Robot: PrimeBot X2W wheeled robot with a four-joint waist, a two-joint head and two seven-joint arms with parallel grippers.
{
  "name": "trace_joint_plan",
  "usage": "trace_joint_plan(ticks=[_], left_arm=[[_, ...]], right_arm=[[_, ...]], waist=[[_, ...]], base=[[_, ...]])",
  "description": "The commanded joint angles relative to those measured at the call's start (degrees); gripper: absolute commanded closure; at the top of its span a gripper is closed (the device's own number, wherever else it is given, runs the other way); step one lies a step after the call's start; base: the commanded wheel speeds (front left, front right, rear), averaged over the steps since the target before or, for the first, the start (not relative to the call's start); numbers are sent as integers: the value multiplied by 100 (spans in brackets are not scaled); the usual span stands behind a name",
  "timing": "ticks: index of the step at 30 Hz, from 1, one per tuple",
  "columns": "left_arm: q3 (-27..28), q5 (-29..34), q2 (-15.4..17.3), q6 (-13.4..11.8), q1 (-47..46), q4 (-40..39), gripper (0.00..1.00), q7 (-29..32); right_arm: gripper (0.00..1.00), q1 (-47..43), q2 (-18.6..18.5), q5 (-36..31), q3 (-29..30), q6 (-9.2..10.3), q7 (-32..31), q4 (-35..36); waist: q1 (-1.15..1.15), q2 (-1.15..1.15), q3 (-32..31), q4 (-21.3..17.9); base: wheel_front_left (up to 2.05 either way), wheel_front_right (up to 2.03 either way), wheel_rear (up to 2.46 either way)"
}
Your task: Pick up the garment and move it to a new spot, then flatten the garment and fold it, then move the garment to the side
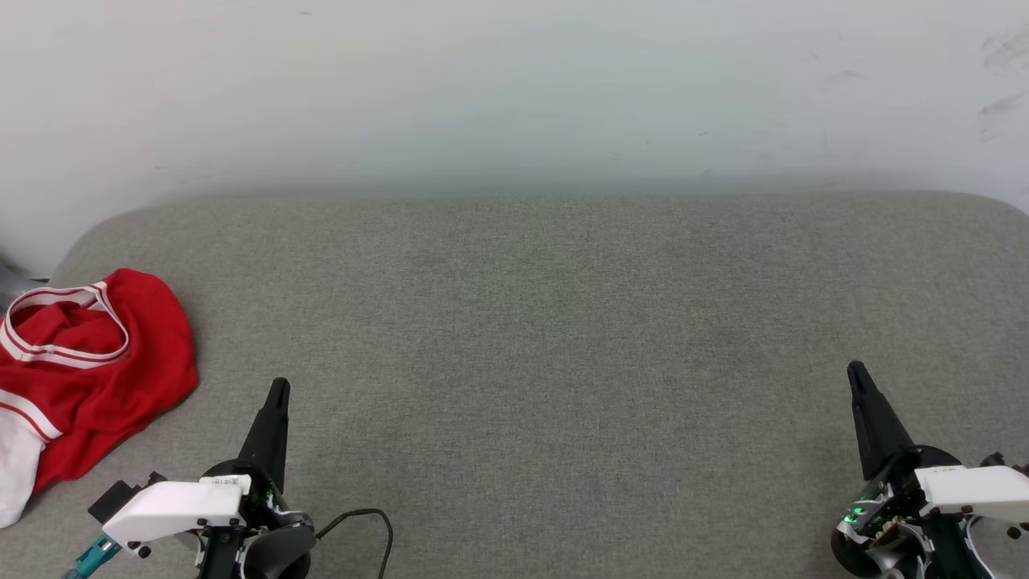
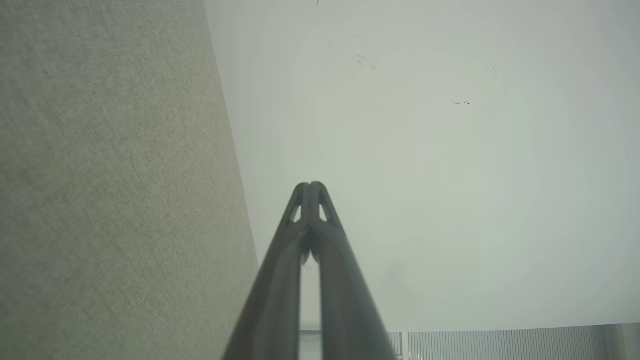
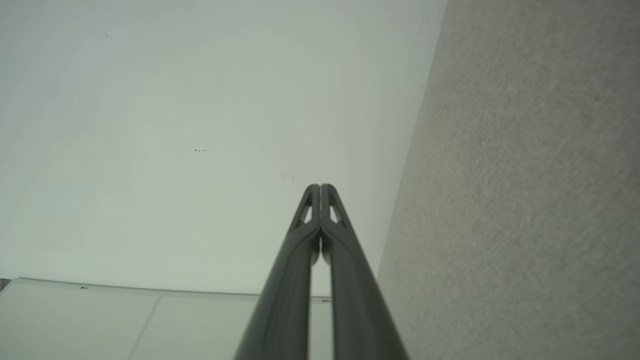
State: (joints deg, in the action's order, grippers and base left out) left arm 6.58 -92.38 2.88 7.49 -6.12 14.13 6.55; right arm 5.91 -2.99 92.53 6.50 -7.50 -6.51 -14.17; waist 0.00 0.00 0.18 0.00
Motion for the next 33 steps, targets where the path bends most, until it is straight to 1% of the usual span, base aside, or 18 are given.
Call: trace_joint_plan(ticks=[1, 33], left_arm=[[11, -7, -15, 17, -30, -10, 100, 11], [10, -7, -15, 17, -30, -10, 100, 11]], right_arm=[[100, 80, 19, -25, -3, 2, 3, -6], [100, 80, 19, -25, -3, 2, 4, -6]], waist=[[0, 0, 0, 0], [0, 0, 0, 0]], base=[[0, 0, 0], [0, 0, 0]])
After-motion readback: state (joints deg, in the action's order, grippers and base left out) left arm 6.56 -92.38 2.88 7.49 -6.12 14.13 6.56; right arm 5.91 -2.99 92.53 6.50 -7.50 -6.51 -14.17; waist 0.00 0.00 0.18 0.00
